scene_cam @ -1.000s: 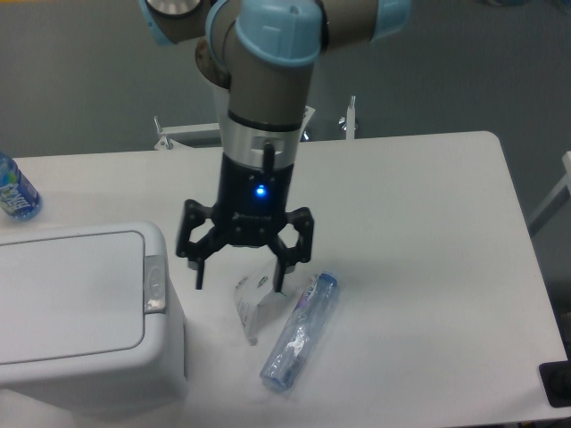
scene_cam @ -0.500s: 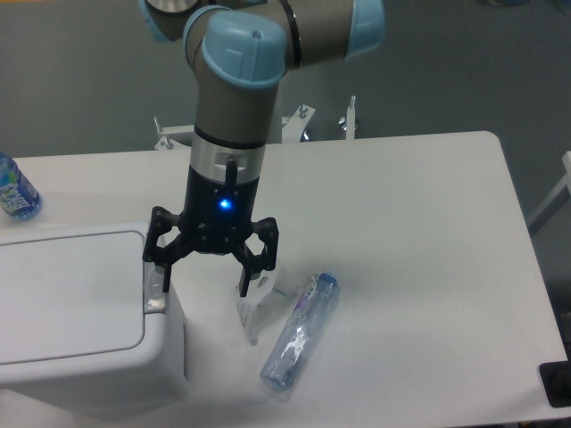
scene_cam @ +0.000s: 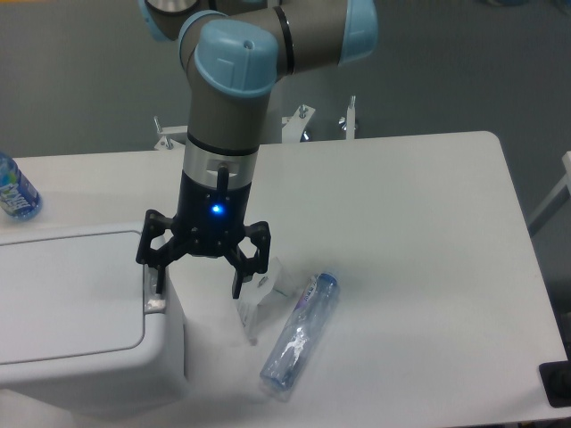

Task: Open the trash can
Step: 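Press the gripper finger down on the grey button to pop the lid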

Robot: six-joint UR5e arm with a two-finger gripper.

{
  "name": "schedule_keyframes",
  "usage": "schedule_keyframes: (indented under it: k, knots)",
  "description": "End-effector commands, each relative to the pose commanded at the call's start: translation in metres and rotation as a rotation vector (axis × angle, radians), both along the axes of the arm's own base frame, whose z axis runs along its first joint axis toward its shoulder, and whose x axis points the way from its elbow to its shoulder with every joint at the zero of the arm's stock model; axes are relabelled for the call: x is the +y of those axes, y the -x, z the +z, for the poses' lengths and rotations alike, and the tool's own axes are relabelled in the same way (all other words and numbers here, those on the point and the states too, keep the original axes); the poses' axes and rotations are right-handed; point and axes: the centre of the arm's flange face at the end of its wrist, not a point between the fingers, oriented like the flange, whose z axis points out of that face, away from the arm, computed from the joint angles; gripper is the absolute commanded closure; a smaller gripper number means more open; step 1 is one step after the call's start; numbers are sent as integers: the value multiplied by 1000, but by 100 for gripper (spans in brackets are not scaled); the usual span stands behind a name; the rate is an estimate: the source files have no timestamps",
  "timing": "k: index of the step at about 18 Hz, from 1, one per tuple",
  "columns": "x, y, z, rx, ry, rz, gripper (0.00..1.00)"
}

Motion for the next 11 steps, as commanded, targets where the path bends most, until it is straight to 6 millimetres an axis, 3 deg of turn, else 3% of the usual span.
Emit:
schedule_keyframes:
  k: [11]
  knots:
    - [1, 2, -3, 2, 3, -2, 0]
